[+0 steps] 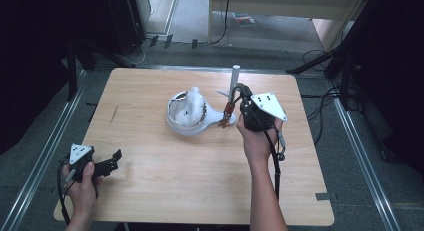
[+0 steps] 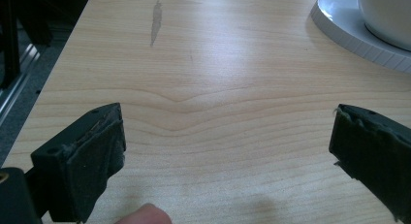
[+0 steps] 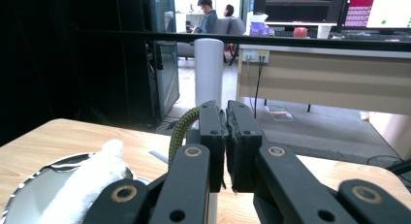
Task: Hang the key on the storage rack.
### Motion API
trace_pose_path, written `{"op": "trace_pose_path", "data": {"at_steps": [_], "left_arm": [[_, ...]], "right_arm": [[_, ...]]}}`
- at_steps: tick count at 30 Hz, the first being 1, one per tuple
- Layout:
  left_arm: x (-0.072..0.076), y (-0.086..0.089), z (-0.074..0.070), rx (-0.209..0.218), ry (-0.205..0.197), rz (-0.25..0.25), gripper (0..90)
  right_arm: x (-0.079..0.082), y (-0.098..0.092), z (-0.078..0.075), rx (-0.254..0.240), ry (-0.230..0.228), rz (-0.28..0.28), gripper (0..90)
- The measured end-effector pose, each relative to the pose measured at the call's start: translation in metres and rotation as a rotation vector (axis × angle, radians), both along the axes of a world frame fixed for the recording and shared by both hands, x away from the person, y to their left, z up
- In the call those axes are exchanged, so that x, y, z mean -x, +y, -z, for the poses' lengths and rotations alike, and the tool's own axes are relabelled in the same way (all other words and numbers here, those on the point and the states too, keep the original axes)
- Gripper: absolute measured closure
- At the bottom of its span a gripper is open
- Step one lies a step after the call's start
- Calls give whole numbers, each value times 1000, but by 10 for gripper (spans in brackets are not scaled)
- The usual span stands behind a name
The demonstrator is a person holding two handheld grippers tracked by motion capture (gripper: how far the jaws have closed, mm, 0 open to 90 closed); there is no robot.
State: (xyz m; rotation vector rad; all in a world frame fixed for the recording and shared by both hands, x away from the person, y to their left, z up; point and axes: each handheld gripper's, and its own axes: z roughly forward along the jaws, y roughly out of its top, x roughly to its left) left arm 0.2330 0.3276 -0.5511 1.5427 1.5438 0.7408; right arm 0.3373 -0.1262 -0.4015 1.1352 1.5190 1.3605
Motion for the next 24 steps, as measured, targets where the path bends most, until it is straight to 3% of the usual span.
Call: {"op": "trace_pose_path", "data": {"at_steps": [13, 14, 24], "left_arm": [[1, 0, 0, -6, -5, -6, 4], [1, 0, 0, -5, -5, -6, 4], [0, 0, 0, -2, -4, -9, 4]], "right_arm": [[-17, 0, 12, -31, 31, -7, 860], [-20, -1, 14, -40, 23, 13, 791], [-21, -9, 18, -56, 39, 47, 698]]}}
